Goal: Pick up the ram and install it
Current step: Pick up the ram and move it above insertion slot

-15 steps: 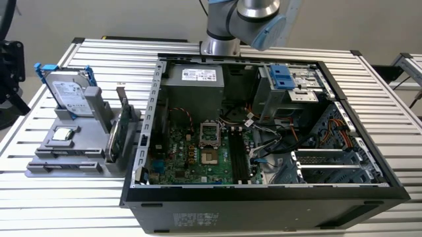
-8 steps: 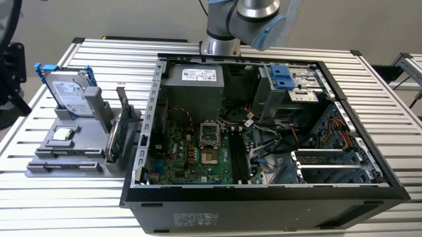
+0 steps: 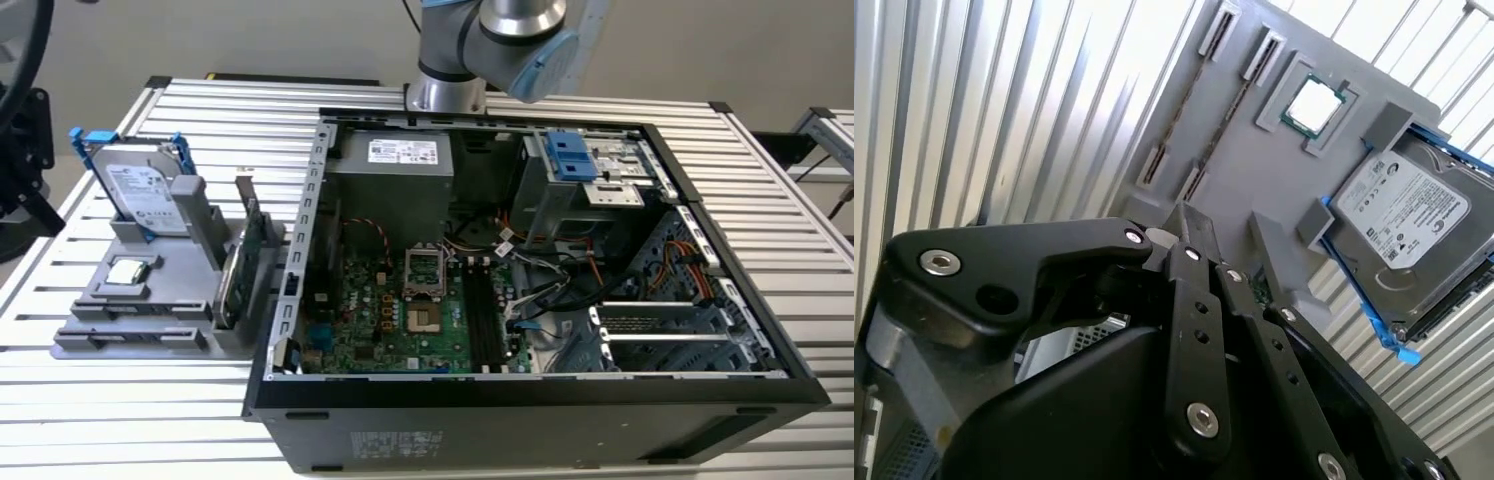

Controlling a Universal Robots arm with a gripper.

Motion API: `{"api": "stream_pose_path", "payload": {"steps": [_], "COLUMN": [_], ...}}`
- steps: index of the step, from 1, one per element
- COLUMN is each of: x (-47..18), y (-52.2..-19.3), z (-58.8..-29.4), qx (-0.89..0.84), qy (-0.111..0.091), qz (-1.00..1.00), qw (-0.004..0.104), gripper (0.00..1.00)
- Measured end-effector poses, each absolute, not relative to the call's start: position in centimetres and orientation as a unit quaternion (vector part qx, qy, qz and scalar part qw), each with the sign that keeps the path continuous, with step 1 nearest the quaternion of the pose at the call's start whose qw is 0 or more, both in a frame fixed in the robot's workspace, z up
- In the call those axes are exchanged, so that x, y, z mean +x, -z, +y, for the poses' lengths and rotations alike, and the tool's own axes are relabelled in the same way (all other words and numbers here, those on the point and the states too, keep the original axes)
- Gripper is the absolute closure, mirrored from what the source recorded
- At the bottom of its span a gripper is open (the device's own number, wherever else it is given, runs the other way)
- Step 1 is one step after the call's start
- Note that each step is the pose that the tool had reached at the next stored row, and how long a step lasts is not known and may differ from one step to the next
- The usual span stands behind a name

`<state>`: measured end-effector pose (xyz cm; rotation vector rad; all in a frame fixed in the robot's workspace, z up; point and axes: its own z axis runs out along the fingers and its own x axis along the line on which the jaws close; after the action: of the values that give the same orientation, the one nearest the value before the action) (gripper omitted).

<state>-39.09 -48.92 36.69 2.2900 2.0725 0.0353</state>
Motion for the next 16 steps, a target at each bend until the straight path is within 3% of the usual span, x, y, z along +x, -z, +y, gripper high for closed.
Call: {"api": "stream_pose_path", "payload": {"steps": [8,9,16], "x": [-39.09,-39.09,-39.09], "y": [-36.69,-36.69,-36.70], "z": [-48.92,-48.92,-48.92], "qx": [0.741,0.741,0.741], "qy": [-0.011,-0.011,-0.011], "qz": [0.671,0.671,0.671], "qw": [0.027,0.027,0.027], "gripper": [1.00,0.00,0.00]}}
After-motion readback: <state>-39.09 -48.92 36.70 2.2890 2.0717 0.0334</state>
